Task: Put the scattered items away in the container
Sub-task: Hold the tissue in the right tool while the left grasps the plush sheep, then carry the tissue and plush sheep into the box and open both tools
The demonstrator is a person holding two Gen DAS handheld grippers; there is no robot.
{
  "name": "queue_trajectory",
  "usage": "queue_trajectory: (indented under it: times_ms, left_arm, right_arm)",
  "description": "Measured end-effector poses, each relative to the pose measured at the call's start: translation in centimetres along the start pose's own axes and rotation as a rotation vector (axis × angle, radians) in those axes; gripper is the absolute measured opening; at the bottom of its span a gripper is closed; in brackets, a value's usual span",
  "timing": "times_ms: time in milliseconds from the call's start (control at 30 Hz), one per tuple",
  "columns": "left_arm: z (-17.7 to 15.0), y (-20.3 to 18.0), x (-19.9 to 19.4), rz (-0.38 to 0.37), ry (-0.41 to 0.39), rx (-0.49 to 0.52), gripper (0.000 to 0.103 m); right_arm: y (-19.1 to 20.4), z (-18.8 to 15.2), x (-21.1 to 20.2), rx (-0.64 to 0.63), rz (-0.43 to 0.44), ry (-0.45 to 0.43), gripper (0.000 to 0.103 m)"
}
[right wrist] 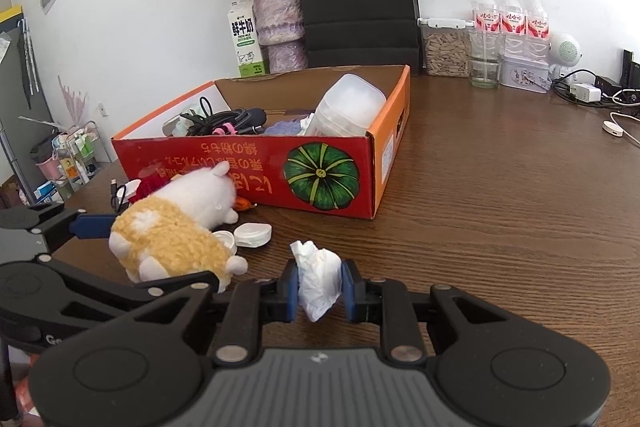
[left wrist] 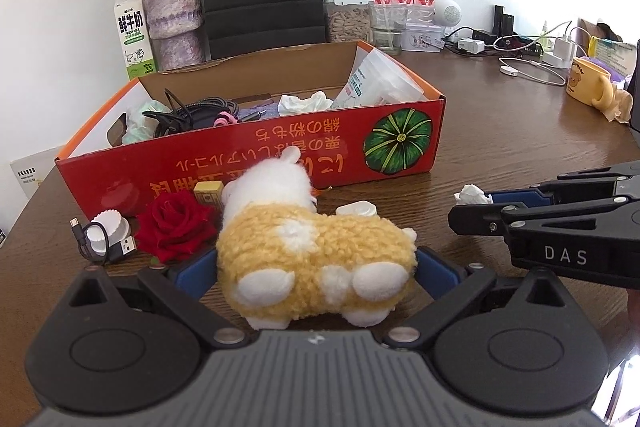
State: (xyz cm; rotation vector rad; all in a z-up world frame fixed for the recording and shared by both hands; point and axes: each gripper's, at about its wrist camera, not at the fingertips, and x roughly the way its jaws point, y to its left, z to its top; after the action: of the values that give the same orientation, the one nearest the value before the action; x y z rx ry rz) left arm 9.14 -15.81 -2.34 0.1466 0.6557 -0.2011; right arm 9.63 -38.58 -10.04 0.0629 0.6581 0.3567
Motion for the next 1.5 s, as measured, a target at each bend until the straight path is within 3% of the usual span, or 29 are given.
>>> queue_trajectory:
  times_ms: [333,700,1033,1500]
  left_arm:
    - [0.0,0.0,0.3,-0.002,-0.007,-0.052,0.103]
    - [-0.1,0.0,-0.9,-0.006,-0.043,-0.05,0.094]
    - [0.3,1.5,-3.6,0.001,-0.162,-0.064,0.094]
    - [5.4,7.3,-4.9,0.042,-0.379,-0.107,0.095]
  right_arm:
    - [-0.2,0.1,0.3,-0.005,0.0,0.017,0.021]
    - [-0.1,0.2,-0.5,-0.012,0.009,0.007,0.021]
    - [1.5,1.5,-1.7,-0.04,0.003,-0.043,0.021]
    - [5.6,8.4,-0.5,-0.078,-0.021,-0.19,0.021]
